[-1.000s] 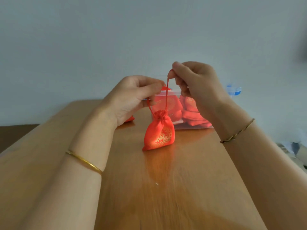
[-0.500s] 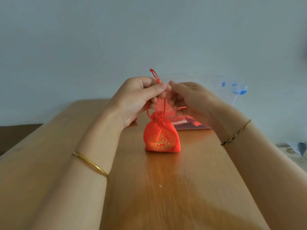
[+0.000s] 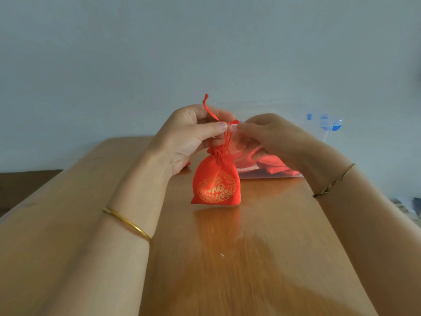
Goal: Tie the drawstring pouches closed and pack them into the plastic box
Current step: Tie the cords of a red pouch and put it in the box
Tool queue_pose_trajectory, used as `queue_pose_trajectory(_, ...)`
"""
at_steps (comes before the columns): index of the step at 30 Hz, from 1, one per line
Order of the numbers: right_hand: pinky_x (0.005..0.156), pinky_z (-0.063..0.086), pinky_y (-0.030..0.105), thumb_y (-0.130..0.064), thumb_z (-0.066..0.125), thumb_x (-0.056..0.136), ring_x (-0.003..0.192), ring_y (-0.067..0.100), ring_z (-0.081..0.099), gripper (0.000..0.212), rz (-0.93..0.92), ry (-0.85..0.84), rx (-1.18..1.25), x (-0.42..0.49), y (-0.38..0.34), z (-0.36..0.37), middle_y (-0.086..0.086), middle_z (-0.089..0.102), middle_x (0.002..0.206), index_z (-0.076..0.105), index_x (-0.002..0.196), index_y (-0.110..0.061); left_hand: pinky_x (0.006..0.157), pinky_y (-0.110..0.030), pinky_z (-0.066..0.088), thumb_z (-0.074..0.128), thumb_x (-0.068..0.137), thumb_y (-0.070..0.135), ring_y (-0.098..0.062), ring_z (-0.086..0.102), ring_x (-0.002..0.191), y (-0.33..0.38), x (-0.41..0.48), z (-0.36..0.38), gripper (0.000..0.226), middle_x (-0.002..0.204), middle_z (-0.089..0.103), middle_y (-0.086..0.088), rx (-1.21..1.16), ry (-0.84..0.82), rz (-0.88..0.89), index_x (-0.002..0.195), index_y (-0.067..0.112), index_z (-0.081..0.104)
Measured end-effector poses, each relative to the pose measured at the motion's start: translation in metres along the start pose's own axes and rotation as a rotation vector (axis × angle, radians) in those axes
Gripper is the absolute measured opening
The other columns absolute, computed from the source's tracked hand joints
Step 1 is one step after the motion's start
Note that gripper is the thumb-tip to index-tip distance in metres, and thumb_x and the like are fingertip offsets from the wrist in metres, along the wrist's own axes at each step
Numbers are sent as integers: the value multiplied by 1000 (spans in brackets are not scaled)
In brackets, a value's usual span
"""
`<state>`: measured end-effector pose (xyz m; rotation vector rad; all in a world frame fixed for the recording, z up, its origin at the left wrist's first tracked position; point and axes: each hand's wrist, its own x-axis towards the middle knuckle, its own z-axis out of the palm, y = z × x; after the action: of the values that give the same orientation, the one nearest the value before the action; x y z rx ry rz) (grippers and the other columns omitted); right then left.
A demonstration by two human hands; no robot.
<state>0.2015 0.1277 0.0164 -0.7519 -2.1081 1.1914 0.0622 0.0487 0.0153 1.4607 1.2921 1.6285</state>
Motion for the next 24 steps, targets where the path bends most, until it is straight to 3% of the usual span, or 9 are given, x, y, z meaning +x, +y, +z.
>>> queue_pose_trajectory(2,69,47,31,-12,43,96,79,25,58,26,-66,69,156,6,5,4,8,62,78,59,76,-12,62,-17,50,53,85,-8,-2,60,61,2,-1,2,24,75,62,-1,58,-61,59,90,13,64)
queue_pose_trajectory(4,76,48,36,-12,44,96,81,27,61,20,-57,-19,352,10,10,9,11,63,84,60,84,-11,67,-15,49,54,85,-8,1,60,67,2,-2,4,27,77,59,1,212,-57,158,94,15,64)
queue_pose_trajectory(7,65,52,28,-12,46,95,76,21,63,16,-5,-154,454,10,17,12,8,65,87,62,98,-9,69,-7,41,58,82,-5,9,56,70,-1,1,5,30,78,57,12,505,43,313,98,20,65)
queue_pose_trajectory(10,65,54,27,-13,44,95,79,21,63,18,31,-202,499,12,21,9,8,65,92,62,101,-10,68,-12,43,60,80,-2,8,54,69,-5,2,6,34,76,57,14,600,127,398,98,26,65)
queue_pose_trajectory(15,78,45,32,-18,46,95,83,20,58,18,53,-258,516,12,23,10,7,63,95,64,93,-13,68,-10,42,61,79,0,7,54,71,-8,4,6,33,75,57,13,574,204,455,100,26,65)
queue_pose_trajectory(21,69,48,30,-18,47,94,77,20,59,14,61,-148,490,14,20,11,9,60,92,58,98,-10,68,-9,43,64,80,1,6,58,68,-10,7,2,26,77,64,10,458,229,354,94,22,67)
queue_pose_trajectory(24,69,49,32,-18,45,95,71,20,60,18,34,-51,452,13,19,10,6,61,82,56,83,-11,64,-8,45,62,82,0,7,62,67,-13,7,0,20,78,67,11,346,215,254,84,19,67)
